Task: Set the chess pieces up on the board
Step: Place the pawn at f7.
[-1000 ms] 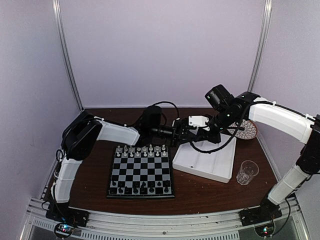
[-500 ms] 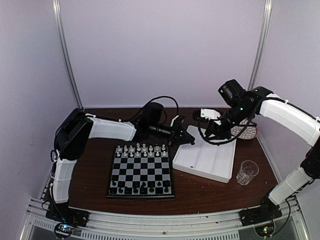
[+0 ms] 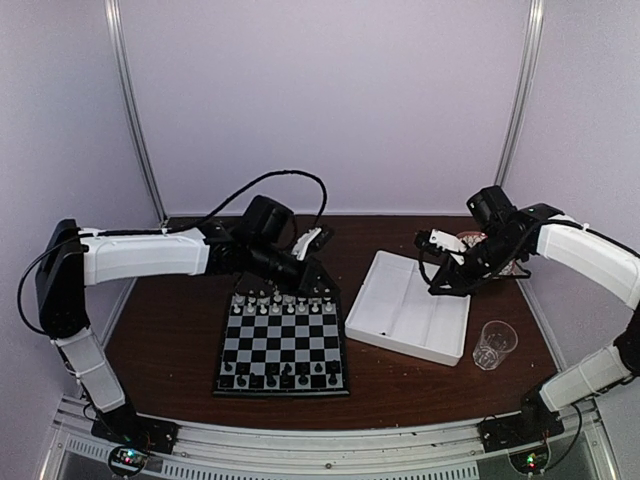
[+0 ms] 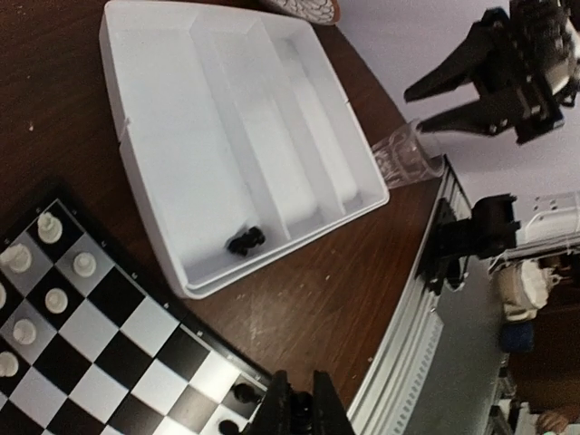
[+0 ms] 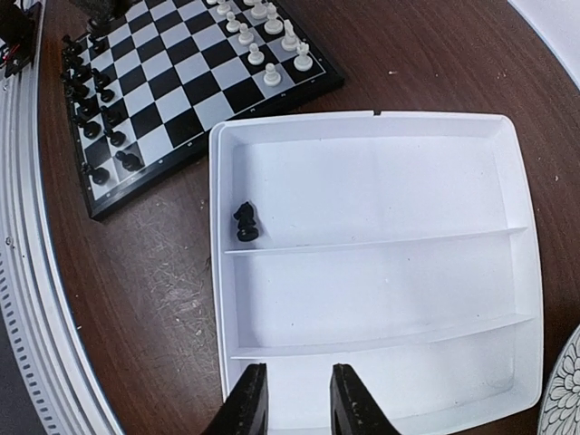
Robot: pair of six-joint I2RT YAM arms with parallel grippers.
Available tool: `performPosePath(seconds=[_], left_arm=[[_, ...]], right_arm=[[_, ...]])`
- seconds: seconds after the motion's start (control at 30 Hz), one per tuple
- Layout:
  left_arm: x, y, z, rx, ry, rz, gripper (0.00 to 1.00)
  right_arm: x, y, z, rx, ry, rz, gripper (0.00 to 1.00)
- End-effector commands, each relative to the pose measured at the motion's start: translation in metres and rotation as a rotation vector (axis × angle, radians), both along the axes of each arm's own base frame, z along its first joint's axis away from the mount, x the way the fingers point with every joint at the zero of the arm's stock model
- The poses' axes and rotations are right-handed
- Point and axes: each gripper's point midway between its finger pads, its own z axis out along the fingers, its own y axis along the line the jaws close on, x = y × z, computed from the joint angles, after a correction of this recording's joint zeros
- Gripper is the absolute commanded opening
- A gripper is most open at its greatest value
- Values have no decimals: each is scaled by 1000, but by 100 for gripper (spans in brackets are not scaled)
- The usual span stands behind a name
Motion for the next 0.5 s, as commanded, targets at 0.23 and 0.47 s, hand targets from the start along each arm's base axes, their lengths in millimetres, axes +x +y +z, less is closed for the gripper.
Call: performPosePath(seconds=[0.23, 0.47], left_arm=[[-40, 61, -39, 194, -418, -27, 2], [-41, 79, -49, 211, -494, 25, 2]], right_arm=[[21, -3, -14, 17, -56, -76, 28], [22, -4, -22, 5, -40, -72, 29]])
